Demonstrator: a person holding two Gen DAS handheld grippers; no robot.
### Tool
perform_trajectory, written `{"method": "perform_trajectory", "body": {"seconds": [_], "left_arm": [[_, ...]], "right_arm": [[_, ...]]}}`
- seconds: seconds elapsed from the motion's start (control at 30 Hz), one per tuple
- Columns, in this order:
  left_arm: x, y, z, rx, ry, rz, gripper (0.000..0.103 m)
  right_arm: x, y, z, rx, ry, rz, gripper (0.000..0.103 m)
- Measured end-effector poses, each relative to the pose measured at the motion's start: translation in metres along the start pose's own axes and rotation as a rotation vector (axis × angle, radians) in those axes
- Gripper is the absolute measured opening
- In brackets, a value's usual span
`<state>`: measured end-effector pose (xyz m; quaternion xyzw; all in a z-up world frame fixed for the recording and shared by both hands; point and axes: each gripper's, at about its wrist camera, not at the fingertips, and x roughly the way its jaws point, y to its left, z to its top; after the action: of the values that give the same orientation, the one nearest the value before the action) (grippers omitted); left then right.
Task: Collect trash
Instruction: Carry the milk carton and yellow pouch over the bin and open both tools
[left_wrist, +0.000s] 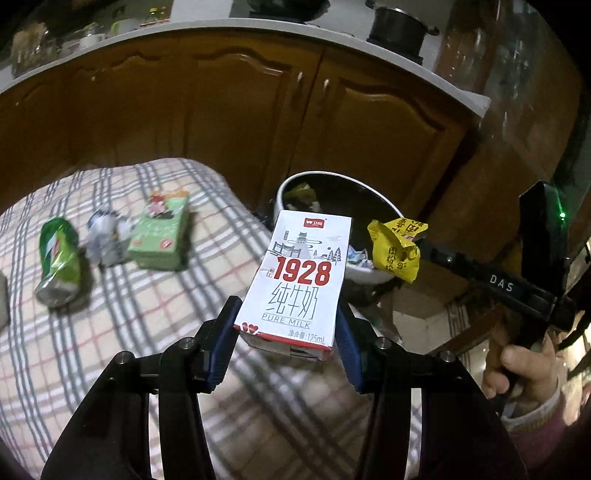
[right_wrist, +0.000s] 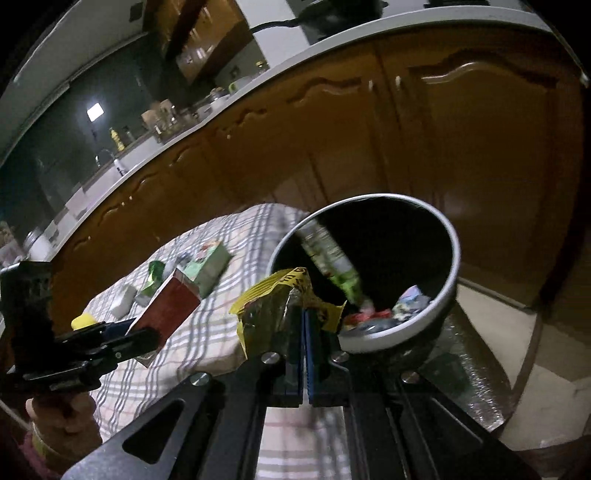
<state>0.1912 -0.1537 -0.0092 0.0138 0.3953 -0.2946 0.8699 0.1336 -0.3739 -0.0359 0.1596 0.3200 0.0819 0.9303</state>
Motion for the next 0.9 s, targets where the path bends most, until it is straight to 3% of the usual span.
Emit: {"method": "perform_trajectory", "body": {"seconds": [0.63, 0.9], "left_arm": [[0.074, -0.050, 0.056, 0.143, 0.088, 0.023, 0.048], [0.097, -0.054, 0.065, 0.152, 0.120, 0.033, 0.048]], "right_arm": [[0.019, -0.043, 0.035, 0.017, -0.006, -0.073, 0.000], [0.031, -0.047, 0.040, 0.012, 0.019, -0.087, 0.000]]}}
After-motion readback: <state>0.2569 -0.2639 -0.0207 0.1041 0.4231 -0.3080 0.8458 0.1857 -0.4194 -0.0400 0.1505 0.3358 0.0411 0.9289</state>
